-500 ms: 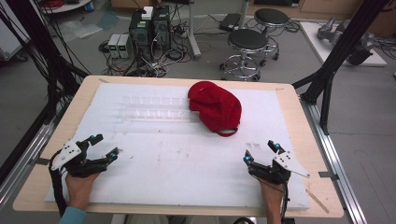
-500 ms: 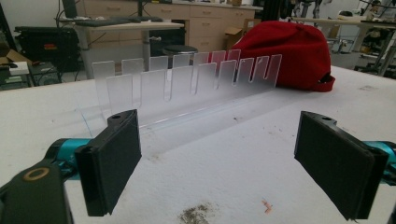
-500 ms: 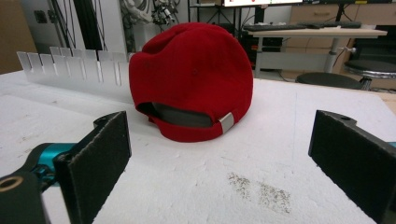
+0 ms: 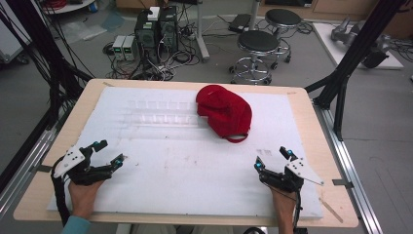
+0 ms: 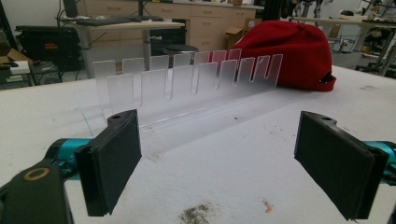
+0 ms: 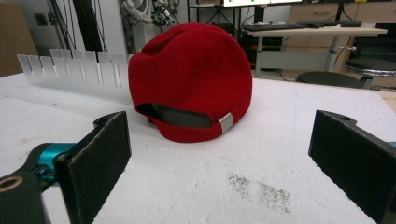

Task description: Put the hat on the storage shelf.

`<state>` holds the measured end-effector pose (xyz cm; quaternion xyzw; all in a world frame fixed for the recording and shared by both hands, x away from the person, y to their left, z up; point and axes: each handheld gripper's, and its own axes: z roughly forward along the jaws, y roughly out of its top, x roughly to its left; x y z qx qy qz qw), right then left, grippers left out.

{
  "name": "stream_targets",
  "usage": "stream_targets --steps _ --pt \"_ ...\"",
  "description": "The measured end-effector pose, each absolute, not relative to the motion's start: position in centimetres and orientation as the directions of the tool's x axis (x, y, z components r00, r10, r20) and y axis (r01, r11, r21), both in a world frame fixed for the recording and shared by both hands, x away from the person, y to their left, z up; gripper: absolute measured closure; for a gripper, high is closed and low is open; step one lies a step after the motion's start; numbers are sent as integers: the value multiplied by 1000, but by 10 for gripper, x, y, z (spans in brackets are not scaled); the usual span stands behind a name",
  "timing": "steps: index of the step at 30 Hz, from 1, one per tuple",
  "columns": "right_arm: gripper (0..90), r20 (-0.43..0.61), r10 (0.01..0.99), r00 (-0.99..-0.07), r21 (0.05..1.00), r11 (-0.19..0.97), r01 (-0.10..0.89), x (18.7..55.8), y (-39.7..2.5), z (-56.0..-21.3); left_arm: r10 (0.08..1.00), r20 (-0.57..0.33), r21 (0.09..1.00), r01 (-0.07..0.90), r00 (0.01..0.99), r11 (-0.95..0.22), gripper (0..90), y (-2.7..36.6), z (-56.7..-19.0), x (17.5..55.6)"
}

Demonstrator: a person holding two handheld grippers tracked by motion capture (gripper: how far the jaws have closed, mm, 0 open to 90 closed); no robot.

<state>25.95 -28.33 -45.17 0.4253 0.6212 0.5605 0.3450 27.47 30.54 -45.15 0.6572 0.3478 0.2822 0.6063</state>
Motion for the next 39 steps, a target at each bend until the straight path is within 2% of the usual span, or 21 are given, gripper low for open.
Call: stream_targets --steps 15,28,39 --pt "45 23 920 -392 986 45 163 262 -280 -450 797 -56 993 115 601 -17 149 306 -452 275" --pt "33 62 916 -397 957 58 284 275 -277 -445 799 -61 993 119 599 -14 150 306 -451 275" --pt "33 44 883 -468 953 104 285 301 -261 -406 800 -67 992 123 597 -9 150 307 -452 275"
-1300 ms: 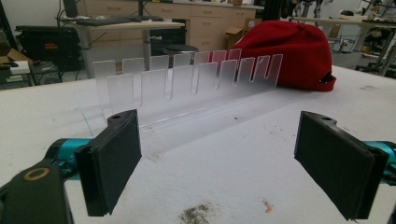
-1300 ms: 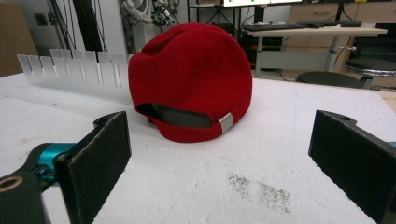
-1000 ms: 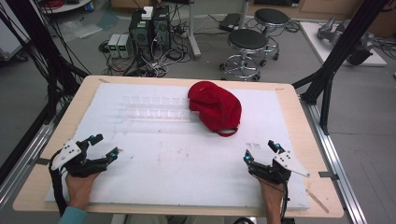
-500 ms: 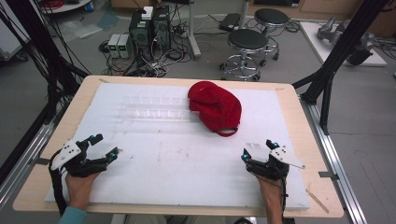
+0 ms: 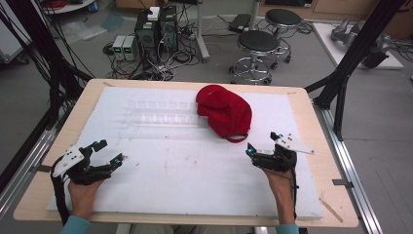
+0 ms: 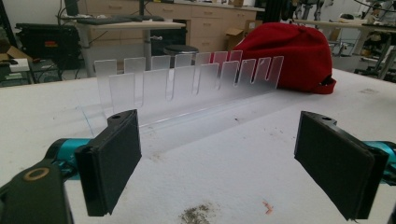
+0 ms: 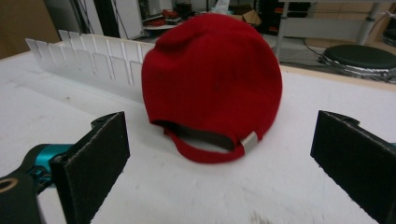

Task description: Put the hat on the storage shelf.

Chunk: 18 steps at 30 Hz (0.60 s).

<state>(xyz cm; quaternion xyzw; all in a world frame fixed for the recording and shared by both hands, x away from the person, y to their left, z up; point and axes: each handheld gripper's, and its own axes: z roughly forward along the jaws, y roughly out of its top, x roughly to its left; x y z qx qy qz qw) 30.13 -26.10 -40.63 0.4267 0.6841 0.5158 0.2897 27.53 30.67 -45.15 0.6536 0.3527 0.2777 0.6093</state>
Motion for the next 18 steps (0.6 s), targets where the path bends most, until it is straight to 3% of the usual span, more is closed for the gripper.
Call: stream_targets --steps 10,18 --pt "33 41 854 -519 937 147 316 342 -232 -376 798 -70 992 125 598 -7 149 307 -451 275" --pt "35 25 860 -510 907 194 373 373 -211 -371 801 -78 992 128 594 1 150 307 -452 276"
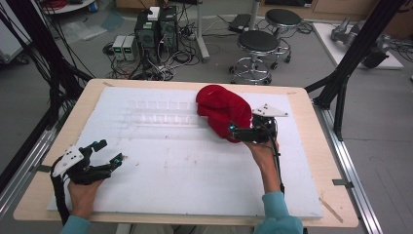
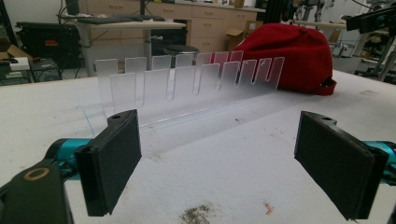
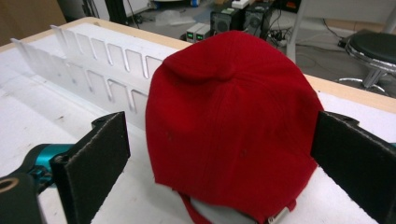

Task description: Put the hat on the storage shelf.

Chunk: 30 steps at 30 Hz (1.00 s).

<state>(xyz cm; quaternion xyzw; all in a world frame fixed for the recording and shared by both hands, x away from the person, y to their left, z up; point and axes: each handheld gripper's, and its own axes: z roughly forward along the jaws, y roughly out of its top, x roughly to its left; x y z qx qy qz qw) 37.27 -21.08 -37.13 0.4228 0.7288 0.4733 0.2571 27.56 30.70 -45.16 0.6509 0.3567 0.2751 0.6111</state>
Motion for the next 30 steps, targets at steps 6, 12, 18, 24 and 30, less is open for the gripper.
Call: stream_targets --steps 6,12,18,24,30 --pt "45 16 868 -496 885 218 411 390 -201 -370 801 -79 992 128 594 3 150 307 -452 276" --pt "159 3 870 -493 858 251 448 403 -193 -377 801 -80 992 128 593 4 150 307 -452 276" --pt "259 9 881 -472 830 257 495 410 -188 -387 802 -84 992 129 592 8 150 308 -452 276" --pt "400 14 882 -472 823 258 507 414 -186 -391 802 -85 991 132 591 8 150 308 -452 276" --pt "575 40 887 -461 817 236 527 418 -186 -395 803 -85 991 132 590 7 151 308 -452 276"
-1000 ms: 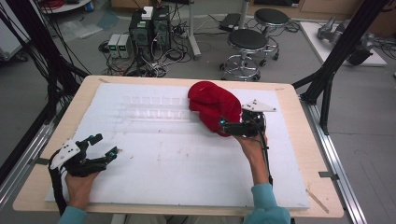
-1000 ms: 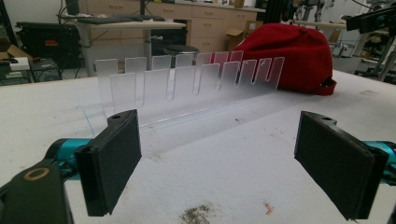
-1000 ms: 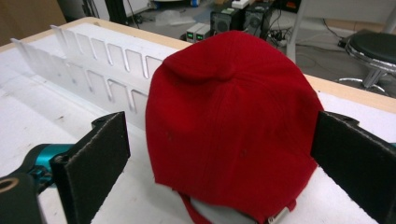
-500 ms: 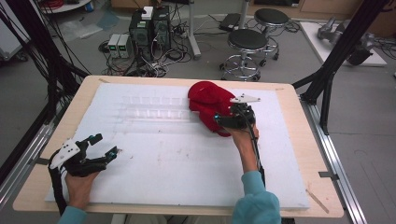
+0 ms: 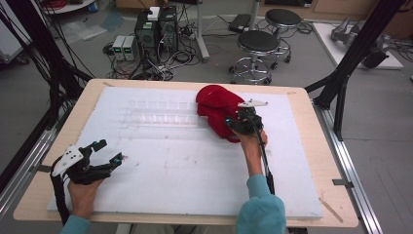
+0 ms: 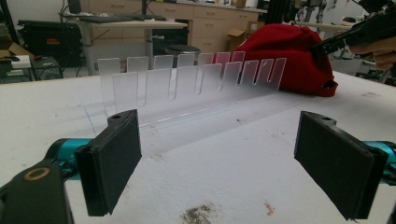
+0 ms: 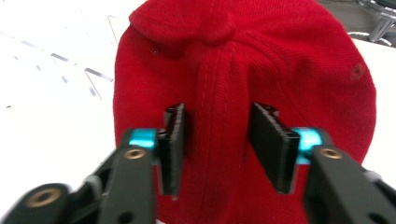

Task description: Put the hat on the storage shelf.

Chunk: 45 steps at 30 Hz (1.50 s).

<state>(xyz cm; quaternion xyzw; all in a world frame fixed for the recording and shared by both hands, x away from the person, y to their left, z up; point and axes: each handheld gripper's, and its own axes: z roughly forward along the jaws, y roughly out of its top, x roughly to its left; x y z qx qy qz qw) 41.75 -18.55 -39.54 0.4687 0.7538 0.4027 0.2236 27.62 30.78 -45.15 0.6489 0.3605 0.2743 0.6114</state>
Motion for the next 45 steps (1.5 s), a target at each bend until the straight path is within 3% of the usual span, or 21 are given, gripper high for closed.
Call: stream_targets --steps 1,2,5,13,45 --pt "575 40 887 -461 817 236 527 418 -186 -395 803 -85 991 132 590 7 151 308 -452 276" --pt "648 49 888 -457 815 229 532 418 -185 -396 803 -85 991 132 590 8 151 308 -452 276" --pt "725 65 889 -453 808 219 547 420 -185 -397 802 -85 991 134 591 7 151 308 -452 276" --pt "843 6 891 -454 821 255 511 423 -171 -379 803 -85 991 132 590 8 151 308 -452 276" --pt "862 -5 874 -485 914 201 352 447 -150 -321 803 -88 991 134 590 10 151 308 -452 276"
